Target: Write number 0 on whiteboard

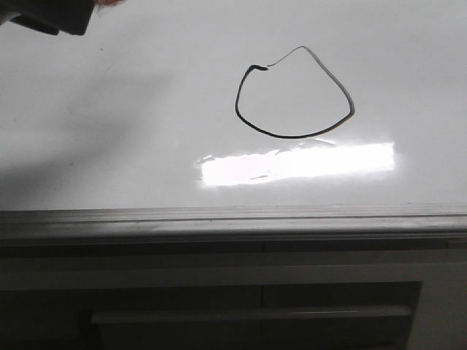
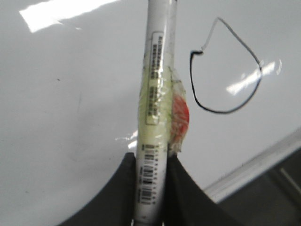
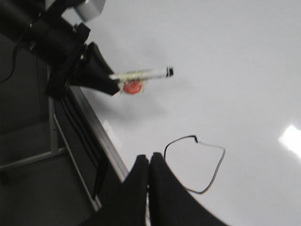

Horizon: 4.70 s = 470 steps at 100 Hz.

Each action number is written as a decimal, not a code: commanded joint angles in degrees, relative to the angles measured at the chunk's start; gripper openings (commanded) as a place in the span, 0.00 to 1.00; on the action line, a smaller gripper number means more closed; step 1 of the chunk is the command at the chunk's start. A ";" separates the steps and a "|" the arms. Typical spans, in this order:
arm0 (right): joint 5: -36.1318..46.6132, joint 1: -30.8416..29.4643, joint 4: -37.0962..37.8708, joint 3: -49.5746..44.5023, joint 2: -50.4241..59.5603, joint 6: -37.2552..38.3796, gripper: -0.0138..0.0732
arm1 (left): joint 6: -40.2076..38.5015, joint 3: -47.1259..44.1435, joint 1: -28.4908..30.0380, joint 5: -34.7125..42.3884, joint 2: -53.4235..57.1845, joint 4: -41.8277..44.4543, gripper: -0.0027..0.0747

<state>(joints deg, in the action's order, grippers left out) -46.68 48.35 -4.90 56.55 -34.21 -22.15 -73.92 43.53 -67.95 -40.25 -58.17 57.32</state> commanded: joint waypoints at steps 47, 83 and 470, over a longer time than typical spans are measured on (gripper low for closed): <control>18.82 -0.43 0.33 -13.89 1.75 8.00 0.08 | -41.40 1.12 -0.06 -3.99 -15.34 26.35 0.01; 18.08 -0.43 -1.58 -13.89 1.75 8.13 0.08 | -47.58 1.12 0.14 -8.20 -21.21 25.75 0.01; 33.03 -0.46 7.69 -13.89 2.36 8.13 0.08 | -11.12 -1.22 -22.39 2.19 17.39 19.92 0.01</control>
<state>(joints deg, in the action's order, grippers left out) -18.06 48.35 2.15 41.13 -31.89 -13.98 -85.12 40.77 -90.80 -38.42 -41.26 75.10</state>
